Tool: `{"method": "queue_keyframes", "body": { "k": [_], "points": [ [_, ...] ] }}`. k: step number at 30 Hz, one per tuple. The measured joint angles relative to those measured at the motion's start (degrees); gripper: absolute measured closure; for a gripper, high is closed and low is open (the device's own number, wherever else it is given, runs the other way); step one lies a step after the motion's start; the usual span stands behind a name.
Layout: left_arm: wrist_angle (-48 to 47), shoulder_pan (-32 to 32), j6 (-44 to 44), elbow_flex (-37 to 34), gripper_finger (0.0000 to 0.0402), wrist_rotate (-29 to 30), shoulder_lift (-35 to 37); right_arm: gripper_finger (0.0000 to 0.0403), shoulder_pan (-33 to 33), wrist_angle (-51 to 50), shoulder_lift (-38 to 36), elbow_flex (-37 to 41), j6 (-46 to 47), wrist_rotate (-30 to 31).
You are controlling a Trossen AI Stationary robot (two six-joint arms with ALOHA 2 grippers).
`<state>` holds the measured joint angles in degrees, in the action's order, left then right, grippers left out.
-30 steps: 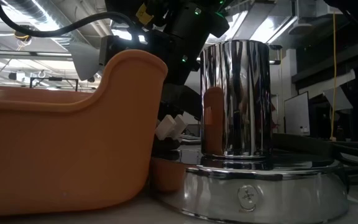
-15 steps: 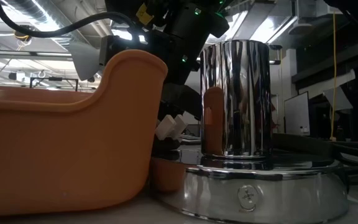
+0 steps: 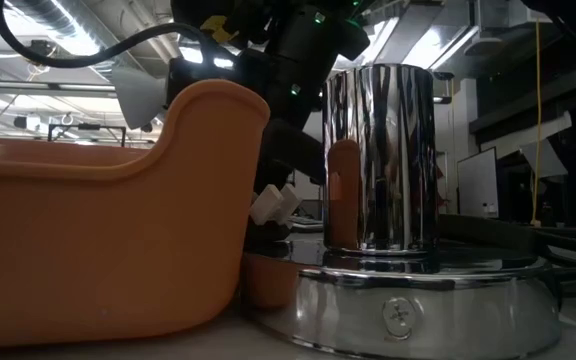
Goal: Sort batteries
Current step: Put the black battery into the orange bin
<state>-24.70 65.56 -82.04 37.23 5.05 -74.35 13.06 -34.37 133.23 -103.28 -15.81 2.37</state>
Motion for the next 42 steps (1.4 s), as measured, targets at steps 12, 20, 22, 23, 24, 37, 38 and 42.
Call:
{"method": "queue_keyframes", "body": {
  "k": [12, 20, 22, 23, 24, 37, 38, 42],
  "points": [
    [-0.01, 0.0, 0.02, 0.0, 0.0272, 1.15, 0.07, 0.038, 0.0, -2.07, 0.14, -1.64, 1.27, 0.04],
    [-0.21, 0.0, 3.42, -0.02, 0.0272, 8.71, 0.07, 0.0378, 0.13, -12.56, 0.28, -9.39, 1.24, 0.62],
    [-0.2, 0.0, 4.27, -0.02, 0.0272, 9.79, 0.07, 0.0378, 0.11, -15.32, 0.28, -10.58, 1.24, 0.72],
    [-0.22, 0.0, 4.49, -0.02, 0.0272, 10.05, 0.07, 0.0378, 0.11, -16.99, 0.33, -11.49, 1.24, 0.88],
    [-0.23, 0.0, 4.71, -0.02, 0.0272, 10.23, 0.07, 0.0378, 0.11, -18.23, 0.33, -12.45, 1.24, 0.98],
    [-0.19, -1.8, 14.34, -0.02, 0.0272, 17.41, 0.07, 0.0378, 0.11, -30.92, 0.15, -22.45, 4.47, 1.11],
    [-0.2, -2.28, 15.81, -0.02, 0.0272, 18.6, 0.07, 0.0378, 0.11, -33.04, 0.15, -23.29, 5.37, 1.11],
    [-0.23, -4.62, 22.16, -0.02, 0.0272, 25.31, 0.07, 0.0378, 0.11, -37.14, 0.02, -25.87, 9.69, -0.56]
  ]
}}
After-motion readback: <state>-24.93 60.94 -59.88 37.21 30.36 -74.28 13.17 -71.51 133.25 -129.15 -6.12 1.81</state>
